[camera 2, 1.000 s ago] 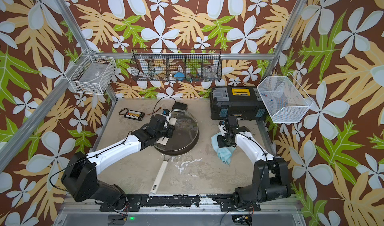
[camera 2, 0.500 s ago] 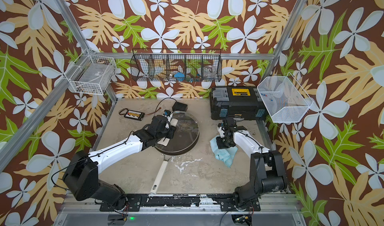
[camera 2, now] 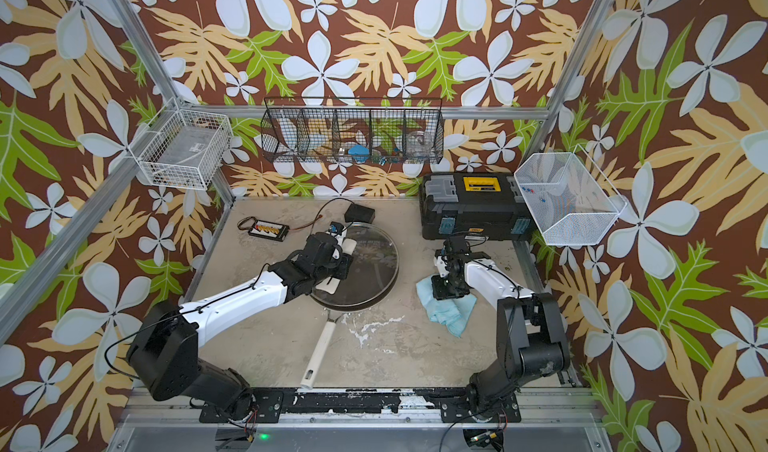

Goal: Wipe the pot lid with a cloth
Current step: Place the pot lid on the cooking pot.

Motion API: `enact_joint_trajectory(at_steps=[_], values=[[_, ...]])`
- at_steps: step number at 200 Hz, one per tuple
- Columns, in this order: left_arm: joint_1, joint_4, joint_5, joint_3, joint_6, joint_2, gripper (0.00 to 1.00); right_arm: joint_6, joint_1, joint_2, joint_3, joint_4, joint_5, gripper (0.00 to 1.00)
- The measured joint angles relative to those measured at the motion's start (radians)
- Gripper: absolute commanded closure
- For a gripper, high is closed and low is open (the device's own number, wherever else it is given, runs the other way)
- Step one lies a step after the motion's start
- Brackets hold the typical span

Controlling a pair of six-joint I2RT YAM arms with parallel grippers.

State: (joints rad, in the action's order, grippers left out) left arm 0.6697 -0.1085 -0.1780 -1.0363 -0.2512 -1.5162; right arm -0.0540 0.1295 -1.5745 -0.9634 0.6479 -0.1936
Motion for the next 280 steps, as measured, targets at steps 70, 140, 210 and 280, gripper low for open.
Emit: enact_joint_trajectory(at_steps=[70,140,210,280], values=[[0.018,0.014,-0.021,0.012,-0.001,-0.006,1.0,0.0,0.0,0.048,0.0,-0.003,0.023,0.04],[0.034,0.022,-0.028,0.026,-0.009,-0.015,1.0,0.0,-0.007,0.144,0.02,-0.044,0.071,0.0],[0.052,0.037,-0.082,0.027,-0.02,-0.027,1.0,-0.002,-0.011,0.19,0.041,-0.061,0.071,0.0],[0.062,0.032,-0.128,0.013,-0.026,-0.042,1.0,-0.002,-0.011,0.203,0.047,-0.077,0.067,0.0]])
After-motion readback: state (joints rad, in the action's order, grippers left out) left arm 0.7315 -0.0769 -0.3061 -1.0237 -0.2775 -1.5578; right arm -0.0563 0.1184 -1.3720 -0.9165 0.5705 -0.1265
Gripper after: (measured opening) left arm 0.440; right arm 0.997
